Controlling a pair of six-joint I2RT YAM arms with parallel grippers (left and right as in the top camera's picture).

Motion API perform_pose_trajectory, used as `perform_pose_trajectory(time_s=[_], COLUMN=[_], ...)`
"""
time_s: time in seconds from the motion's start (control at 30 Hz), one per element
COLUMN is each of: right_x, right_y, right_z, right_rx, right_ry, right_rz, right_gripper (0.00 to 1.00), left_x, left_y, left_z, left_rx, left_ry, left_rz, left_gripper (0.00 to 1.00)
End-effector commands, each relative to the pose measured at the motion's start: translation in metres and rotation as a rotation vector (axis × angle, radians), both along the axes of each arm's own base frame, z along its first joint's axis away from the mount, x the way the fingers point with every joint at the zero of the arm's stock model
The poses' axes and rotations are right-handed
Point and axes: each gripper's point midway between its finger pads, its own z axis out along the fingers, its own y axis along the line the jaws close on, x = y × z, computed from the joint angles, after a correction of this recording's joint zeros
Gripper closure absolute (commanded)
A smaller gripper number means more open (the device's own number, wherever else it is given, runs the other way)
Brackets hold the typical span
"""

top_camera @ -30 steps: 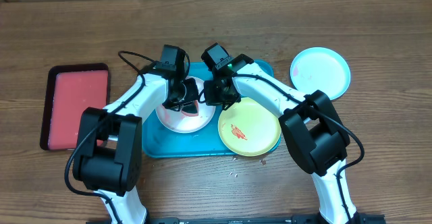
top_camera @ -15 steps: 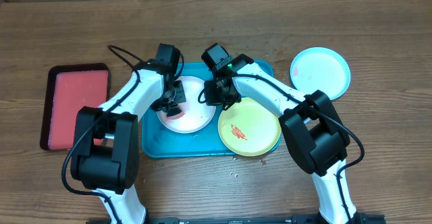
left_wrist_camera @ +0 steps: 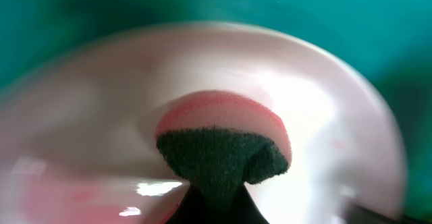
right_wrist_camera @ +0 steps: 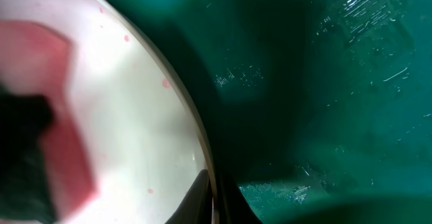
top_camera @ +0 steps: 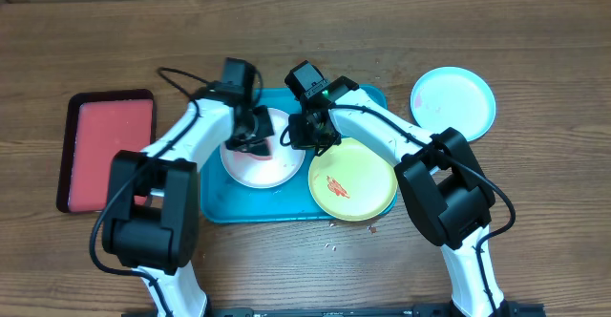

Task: Clean dirty plates on tray and stack at the side
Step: 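Scrub the white plate with the sponge while the right gripper holds it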

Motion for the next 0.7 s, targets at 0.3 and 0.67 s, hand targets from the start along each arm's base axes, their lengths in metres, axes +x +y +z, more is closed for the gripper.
perform_pose_trajectory(time_s=[0.3, 0.67], right_x=[-0.002, -0.002], right_y=[-0.01, -0.01], right_z=[-0.01, -0.01], right_rx=[-0.05, -0.05], right_ry=[0.005, 0.005], right_rz=[-0.002, -0.002], right_gripper=[0.96, 0.96], left_x=[-0.017, -0.024], left_y=[0.025, 0.095], left_z=[-0.012, -0.006], left_rx=[0.183, 0.385], left_ry=[0.06, 0.102], left_rz=[0.044, 0.14], left_gripper=[0.96, 0.96])
